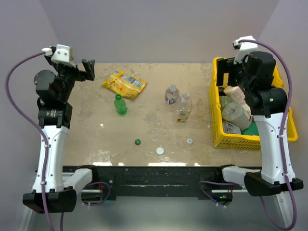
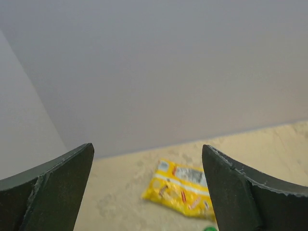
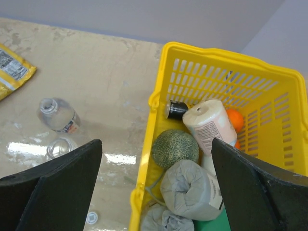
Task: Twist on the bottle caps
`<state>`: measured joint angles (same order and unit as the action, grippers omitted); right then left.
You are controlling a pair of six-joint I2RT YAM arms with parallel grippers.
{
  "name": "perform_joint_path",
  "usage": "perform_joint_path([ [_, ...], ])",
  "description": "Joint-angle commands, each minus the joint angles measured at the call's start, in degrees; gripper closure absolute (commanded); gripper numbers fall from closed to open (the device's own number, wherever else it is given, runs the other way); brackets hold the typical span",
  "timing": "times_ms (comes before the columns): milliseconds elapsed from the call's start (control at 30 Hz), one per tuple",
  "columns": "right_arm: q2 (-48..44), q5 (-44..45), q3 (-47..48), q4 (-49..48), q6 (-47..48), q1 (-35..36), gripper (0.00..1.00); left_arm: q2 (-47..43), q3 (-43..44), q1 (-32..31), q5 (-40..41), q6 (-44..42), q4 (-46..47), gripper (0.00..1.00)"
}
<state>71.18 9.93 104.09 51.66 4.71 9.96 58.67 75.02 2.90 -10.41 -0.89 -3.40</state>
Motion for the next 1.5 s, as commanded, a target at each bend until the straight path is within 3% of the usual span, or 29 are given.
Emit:
perform_joint_path([
  [0, -2.8, -7.1, -3.0, 0.3, 6.8, 0.0, 0.01, -2.6, -4.6, 0.3, -8.5, 2.7, -4.6, 0.01],
  [100, -3.6, -23.0, -3.4, 1.8, 16.8, -0.1, 0.02, -3.7, -6.9, 0.2, -13.7, 3.2, -5.0, 0.01],
  [300, 7.6, -29.7, 0.2, 9.7, 11.5, 2.4, 0.07, -5.0, -7.8, 0.1, -27.5, 1.6, -6.3, 0.00],
  [400, 8.1, -26.8, -4.0, 6.5, 12.2, 6.1, 0.09, -6.3, -8.9, -0.2, -30.4, 1.2, -7.7, 0.00],
  [567, 14.1, -21.7, -3.1, 7.6, 13.7, 10.4, 0.10, -8.7, -10.8, -0.2, -29.9, -0.8, -8.8, 0.00],
  [933, 19.3, -17.9, -3.5, 9.1, 13.6, 12.6, 0.20, -11.1, -13.6, -0.2, -27.8, -0.2, -8.6, 0.00],
  [1100, 20.4, -18.1, -5.2, 7.7, 12.3, 12.9, 0.35, -10.9, -14.0, -0.2, -27.8, -0.6, -8.8, 0.00],
  [1300, 22.9, -18.1, -3.9, 7.7, 12.0, 13.4, 0.39, -10.7, -14.4, -0.2, -27.9, -0.3, -8.6, 0.00],
  [1467, 23.2, -17.9, -4.6, 7.6, 12.0, 13.5, 0.53, -10.6, -15.1, -0.3, -27.6, -0.1, -8.1, 0.00],
])
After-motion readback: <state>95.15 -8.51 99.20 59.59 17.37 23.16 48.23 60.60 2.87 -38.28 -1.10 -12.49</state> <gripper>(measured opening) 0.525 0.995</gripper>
